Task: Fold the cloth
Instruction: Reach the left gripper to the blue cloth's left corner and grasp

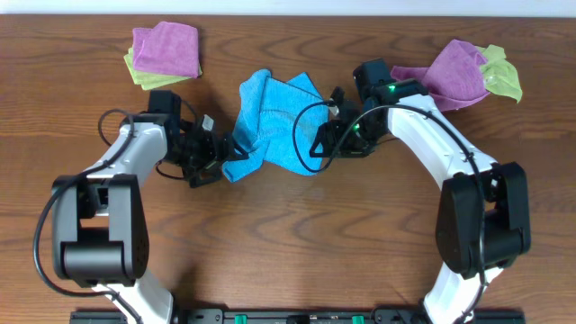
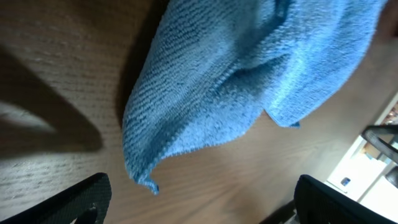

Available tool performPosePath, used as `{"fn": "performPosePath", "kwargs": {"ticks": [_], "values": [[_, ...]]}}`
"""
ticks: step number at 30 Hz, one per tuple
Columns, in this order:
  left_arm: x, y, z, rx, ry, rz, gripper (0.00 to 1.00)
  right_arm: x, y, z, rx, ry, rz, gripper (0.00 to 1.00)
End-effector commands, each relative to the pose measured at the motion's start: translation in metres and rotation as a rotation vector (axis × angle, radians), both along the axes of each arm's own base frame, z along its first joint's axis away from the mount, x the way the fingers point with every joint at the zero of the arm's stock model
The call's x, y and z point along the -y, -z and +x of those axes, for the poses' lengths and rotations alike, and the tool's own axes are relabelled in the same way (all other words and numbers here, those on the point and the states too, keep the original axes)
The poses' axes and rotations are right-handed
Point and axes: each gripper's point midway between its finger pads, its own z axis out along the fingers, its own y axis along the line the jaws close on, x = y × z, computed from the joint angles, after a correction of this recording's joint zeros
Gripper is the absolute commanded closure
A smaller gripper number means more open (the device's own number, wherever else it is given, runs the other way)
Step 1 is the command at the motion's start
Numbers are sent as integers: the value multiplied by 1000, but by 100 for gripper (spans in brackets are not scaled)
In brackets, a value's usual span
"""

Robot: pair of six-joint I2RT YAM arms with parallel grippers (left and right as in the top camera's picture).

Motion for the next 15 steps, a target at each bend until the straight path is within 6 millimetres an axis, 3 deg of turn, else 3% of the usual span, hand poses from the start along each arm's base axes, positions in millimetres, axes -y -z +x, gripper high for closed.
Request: {"fn": "performPosePath", "kwargs": {"ticks": [1, 2, 3, 6, 7, 11, 13, 15], "values": [[3, 11, 1, -15, 6, 42, 4, -2, -8, -1, 3, 9, 31, 37], [4, 12, 3, -5, 12, 46, 2, -2, -8, -1, 2, 9, 30, 37], [6, 12, 5, 7, 17, 48, 7, -2, -8, -1, 2, 9, 30, 38], [6, 13, 10, 27, 9, 58, 36, -2, -8, -1, 2, 9, 30, 38], [4, 14, 11, 28, 4, 73, 42, -2, -8, -1, 2, 9, 30, 38], [1, 16, 12, 32, 1, 96, 51, -1, -8, -1, 1, 9, 30, 38], [1, 16, 13, 36, 1, 96, 66, -1, -8, -1, -1, 9, 29, 39], [1, 16, 15, 45, 1, 95, 88, -1, -8, -1, -1, 9, 29, 38]]}}
